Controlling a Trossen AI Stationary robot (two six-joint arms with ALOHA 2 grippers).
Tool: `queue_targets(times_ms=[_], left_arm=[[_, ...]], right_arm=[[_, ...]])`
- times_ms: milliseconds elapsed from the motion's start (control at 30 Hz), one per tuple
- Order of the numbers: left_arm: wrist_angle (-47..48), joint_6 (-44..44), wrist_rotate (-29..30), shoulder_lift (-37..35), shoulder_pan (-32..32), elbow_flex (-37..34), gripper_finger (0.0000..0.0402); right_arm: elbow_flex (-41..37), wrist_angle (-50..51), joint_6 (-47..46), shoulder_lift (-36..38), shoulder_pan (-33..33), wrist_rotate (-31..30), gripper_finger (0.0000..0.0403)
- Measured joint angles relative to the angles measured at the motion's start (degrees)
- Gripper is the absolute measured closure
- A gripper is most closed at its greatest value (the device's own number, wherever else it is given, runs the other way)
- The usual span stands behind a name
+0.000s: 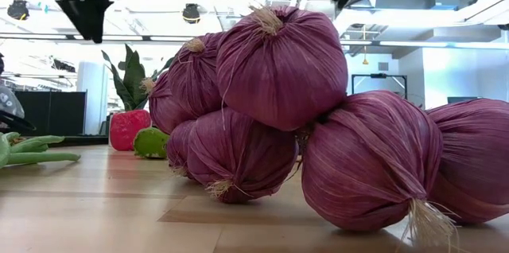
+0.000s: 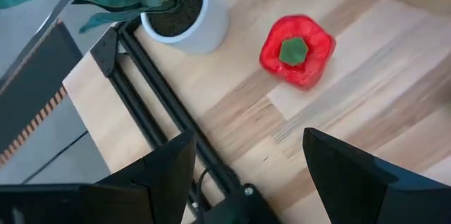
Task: Build produce basket
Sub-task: Put the bell pepper into the basket
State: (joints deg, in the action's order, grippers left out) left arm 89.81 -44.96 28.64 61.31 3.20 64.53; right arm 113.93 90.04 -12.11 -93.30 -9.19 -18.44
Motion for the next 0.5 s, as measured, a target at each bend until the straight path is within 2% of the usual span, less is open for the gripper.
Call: queue_targets(times_ms=[100,200,333,500], left_arm=[[-1.6,7.9,-3.6,1.7,3.0,1.7,0.0152],[-0.9,15.5,-9.6,4.1,6.5,5.5,0.0152],[-0.4,22.8,-15.8,7.5,10.5,12.6,0.0152],[0.0,29.4,-20.5,11.2,13.2,19.6,0.0152]], right_arm=[[0.0,0.0,-1.3,5.0,-0.4,0.6,0.0085],[0.0,0.0,-2.4,9.6,-1.1,4.6,0.0085],[0.0,0.0,-7.1,14.9,-2.8,10.5,0.0085],[0.0,0.0,-11.9,19.2,-3.7,14.4,0.0085]])
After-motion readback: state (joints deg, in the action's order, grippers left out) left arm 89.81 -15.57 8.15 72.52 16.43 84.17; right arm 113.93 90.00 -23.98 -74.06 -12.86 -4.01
